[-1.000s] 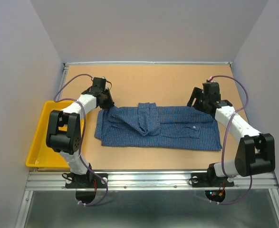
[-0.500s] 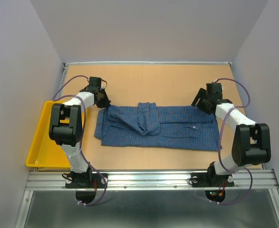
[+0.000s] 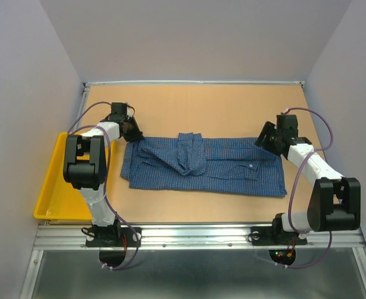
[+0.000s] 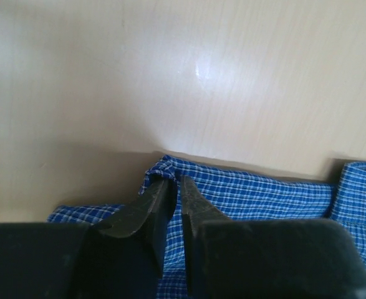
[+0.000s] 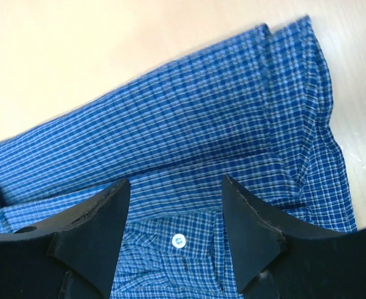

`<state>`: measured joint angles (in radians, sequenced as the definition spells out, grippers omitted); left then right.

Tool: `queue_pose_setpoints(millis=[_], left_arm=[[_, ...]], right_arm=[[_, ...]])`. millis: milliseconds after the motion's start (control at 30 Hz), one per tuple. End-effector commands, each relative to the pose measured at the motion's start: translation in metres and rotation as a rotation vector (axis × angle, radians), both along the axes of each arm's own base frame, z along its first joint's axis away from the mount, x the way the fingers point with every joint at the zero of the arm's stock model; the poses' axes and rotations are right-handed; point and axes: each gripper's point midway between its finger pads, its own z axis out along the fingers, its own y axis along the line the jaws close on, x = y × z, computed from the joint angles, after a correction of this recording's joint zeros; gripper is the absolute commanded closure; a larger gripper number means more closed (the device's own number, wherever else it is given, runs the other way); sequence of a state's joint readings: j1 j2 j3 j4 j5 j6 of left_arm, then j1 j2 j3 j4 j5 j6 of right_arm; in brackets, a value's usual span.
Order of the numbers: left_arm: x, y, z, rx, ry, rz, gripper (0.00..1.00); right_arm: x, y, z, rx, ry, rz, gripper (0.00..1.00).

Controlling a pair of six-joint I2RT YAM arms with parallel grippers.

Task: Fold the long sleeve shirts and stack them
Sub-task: Fold the shirt

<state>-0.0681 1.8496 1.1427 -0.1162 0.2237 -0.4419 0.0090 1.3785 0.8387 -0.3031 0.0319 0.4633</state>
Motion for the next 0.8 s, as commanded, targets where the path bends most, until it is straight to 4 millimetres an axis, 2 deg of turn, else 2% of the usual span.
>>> queue_pose_setpoints(millis=[0,33,67,100,133,200,233,267,300,333,367,400,433,467,500,533,567,600,633,667,733,767], left_arm=[[0.002,-0.014,0.034,-0.059,-0.081,-0.073,0.72],[0.002,-0.016,0.048,-0.068,-0.114,-0.080,0.68],[0.001,-0.016,0.056,-0.069,-0.131,-0.083,0.59],[-0.002,-0.016,0.061,-0.070,-0.143,-0.083,0.56],[-0.004,-0.014,0.068,-0.060,-0.162,-0.085,0.53],[-0.008,-0.011,0.093,-0.043,-0.229,-0.088,0.52],[-0.014,-0.008,0.108,-0.025,-0.266,-0.085,0.52],[-0.017,-0.006,0.113,-0.015,-0.284,-0.080,0.49],[-0.024,-0.003,0.114,-0.002,-0.290,-0.074,0.46],[-0.028,0.003,0.131,0.031,-0.348,-0.072,0.45],[-0.032,0.006,0.137,0.047,-0.372,-0.068,0.45],[-0.039,0.014,0.134,0.081,-0.381,-0.044,0.40],[-0.045,0.019,0.152,0.109,-0.442,-0.042,0.31],[-0.050,0.021,0.157,0.117,-0.465,-0.031,0.30],[-0.056,0.027,0.154,0.153,-0.475,-0.031,0.25],[-0.063,0.029,0.168,0.163,-0.522,-0.022,0.25],[-0.067,0.031,0.169,0.176,-0.537,-0.024,0.25],[-0.073,0.035,0.163,0.188,-0.533,-0.013,0.24],[-0.077,0.037,0.163,0.195,-0.540,-0.004,0.16],[-0.081,0.038,0.167,0.199,-0.559,0.005,0.15],[-0.089,0.041,0.155,0.210,-0.544,0.010,0.15],[-0.092,0.042,0.157,0.212,-0.556,0.012,0.15]], right_arm=[[0.021,0.035,0.063,0.044,-0.149,0.182,0.34],[0.022,0.053,0.071,0.056,-0.164,0.229,0.34],[0.025,0.065,0.077,0.065,-0.176,0.255,0.33],[0.031,0.076,0.091,0.070,-0.206,0.275,0.32],[0.030,0.101,0.097,0.086,-0.213,0.322,0.32],[0.033,0.125,0.095,0.105,-0.199,0.352,0.32],[0.034,0.148,0.105,0.123,-0.219,0.389,0.32],[0.036,0.158,0.106,0.117,-0.222,0.402,0.32],[0.040,0.169,0.097,0.113,-0.199,0.417,0.32],[0.039,0.189,0.105,0.122,-0.213,0.452,0.31],[0.042,0.198,0.106,0.121,-0.219,0.466,0.31],[0.044,0.216,0.103,0.117,-0.216,0.494,0.31],[0.047,0.225,0.102,0.119,-0.220,0.507,0.31],[0.048,0.232,0.100,0.119,-0.216,0.517,0.31],[0.048,0.245,0.087,0.113,-0.187,0.537,0.31],[0.050,0.251,0.084,0.113,-0.185,0.538,0.31],[0.054,0.258,0.085,0.113,-0.193,0.541,0.31],[0.054,0.268,0.070,0.111,-0.165,0.555,0.31],[0.055,0.272,0.076,0.115,-0.179,0.560,0.31],[0.057,0.277,0.060,0.111,-0.148,0.562,0.32],[0.061,0.290,0.057,0.113,-0.155,0.580,0.32],[0.069,0.289,0.041,0.080,-0.139,0.551,0.32]])
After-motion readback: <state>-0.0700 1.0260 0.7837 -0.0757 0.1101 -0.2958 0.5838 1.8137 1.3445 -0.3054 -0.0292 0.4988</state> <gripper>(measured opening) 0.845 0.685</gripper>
